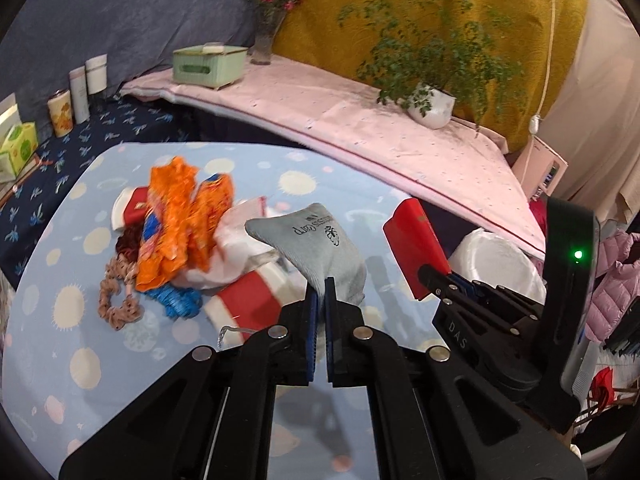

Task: Collect trash
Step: 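Carry the grey pouch and red card to the bin and release both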

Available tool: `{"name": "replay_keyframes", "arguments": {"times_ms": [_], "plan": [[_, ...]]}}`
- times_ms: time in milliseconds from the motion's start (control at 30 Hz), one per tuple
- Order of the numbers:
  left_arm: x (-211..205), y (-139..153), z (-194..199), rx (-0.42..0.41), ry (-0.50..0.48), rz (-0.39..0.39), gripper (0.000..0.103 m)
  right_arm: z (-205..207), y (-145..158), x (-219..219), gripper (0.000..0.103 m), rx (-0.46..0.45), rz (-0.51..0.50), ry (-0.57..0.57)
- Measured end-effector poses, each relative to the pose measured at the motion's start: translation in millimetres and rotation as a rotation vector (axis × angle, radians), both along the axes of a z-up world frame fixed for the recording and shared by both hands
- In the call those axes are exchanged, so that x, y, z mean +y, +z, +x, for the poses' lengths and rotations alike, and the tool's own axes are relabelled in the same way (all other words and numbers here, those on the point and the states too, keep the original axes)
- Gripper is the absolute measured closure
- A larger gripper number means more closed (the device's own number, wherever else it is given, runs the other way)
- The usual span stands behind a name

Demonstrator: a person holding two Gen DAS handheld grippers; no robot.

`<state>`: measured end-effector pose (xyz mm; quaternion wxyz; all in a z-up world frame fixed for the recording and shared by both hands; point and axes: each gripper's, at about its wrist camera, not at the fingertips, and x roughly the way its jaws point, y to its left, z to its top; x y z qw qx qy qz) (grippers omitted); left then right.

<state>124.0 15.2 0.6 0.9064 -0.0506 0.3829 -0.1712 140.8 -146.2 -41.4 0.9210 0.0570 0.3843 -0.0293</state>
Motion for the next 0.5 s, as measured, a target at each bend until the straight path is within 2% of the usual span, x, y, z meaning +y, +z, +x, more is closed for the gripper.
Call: {"name": "replay_keyframes", "arguments": {"times_ms": [267,500], "plan": [[-69,20,-11,-0.051,-0.117,0.015,0.100,-39,25,-59,0.094,-0.048,0.004,-0.122],[-130,21,-19,-0.066,-0.212,0.033,0.100,-67,24,-120,0.094,-0.043,0.014,-0.231]]}}
